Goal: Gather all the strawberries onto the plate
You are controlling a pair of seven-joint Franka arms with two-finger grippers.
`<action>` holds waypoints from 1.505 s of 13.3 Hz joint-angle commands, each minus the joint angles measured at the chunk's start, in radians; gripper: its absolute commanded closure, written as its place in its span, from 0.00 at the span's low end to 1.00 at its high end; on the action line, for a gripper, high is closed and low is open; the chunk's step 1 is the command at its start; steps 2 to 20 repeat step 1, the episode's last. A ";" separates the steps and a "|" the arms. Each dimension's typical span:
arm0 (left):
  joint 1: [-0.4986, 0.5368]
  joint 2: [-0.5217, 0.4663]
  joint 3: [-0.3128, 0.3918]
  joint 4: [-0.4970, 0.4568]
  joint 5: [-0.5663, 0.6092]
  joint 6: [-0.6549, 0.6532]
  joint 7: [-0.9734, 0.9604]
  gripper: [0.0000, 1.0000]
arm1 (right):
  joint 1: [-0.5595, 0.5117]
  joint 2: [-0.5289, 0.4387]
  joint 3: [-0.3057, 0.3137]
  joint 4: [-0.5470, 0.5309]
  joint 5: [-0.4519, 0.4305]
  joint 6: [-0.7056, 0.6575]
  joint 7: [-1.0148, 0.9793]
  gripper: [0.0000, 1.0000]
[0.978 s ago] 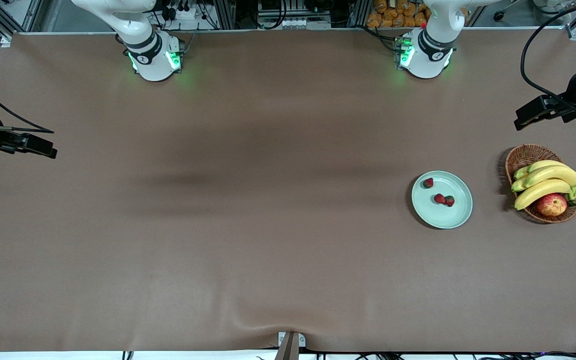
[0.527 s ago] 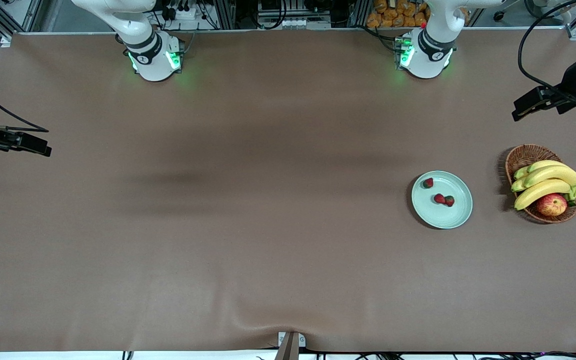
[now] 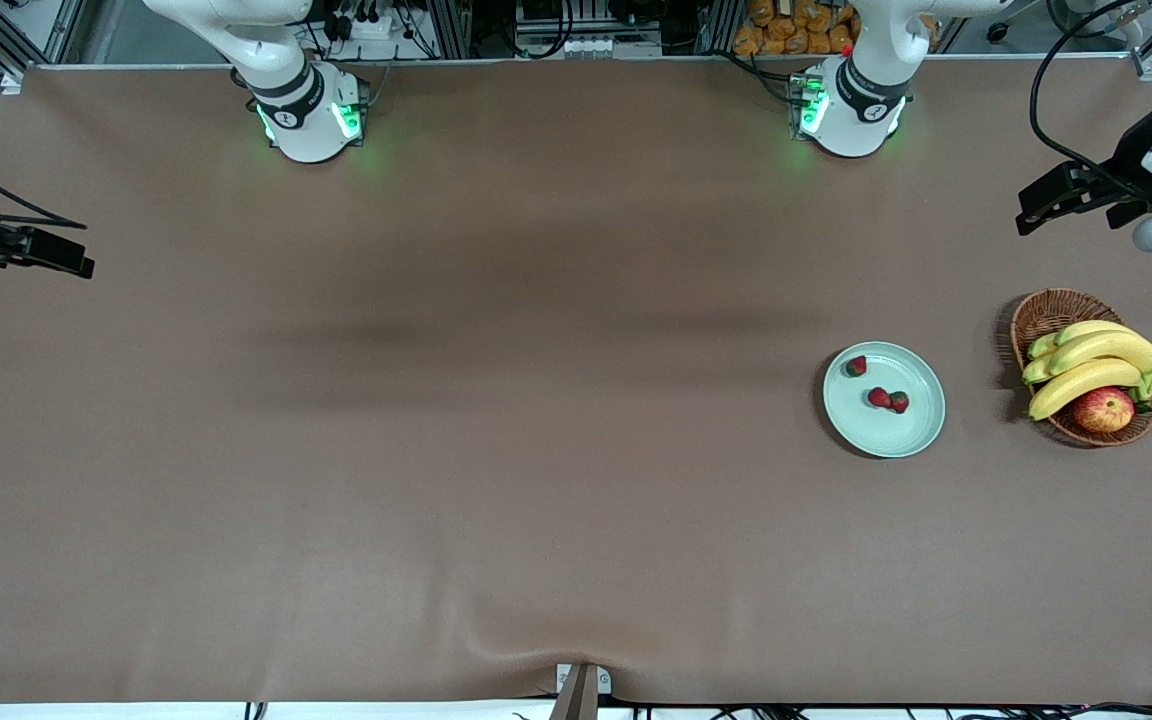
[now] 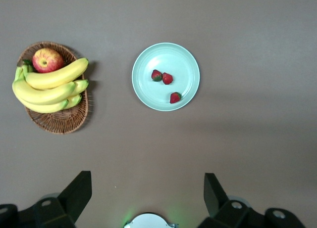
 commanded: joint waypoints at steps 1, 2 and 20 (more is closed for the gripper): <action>-0.003 -0.019 -0.010 -0.002 -0.013 0.007 0.018 0.00 | -0.011 -0.018 0.005 -0.003 -0.004 -0.025 -0.011 0.00; -0.003 -0.019 -0.010 -0.002 -0.013 0.007 0.018 0.00 | -0.011 -0.018 0.005 -0.003 -0.004 -0.025 -0.011 0.00; -0.003 -0.019 -0.010 -0.002 -0.013 0.007 0.018 0.00 | -0.011 -0.018 0.005 -0.003 -0.004 -0.025 -0.011 0.00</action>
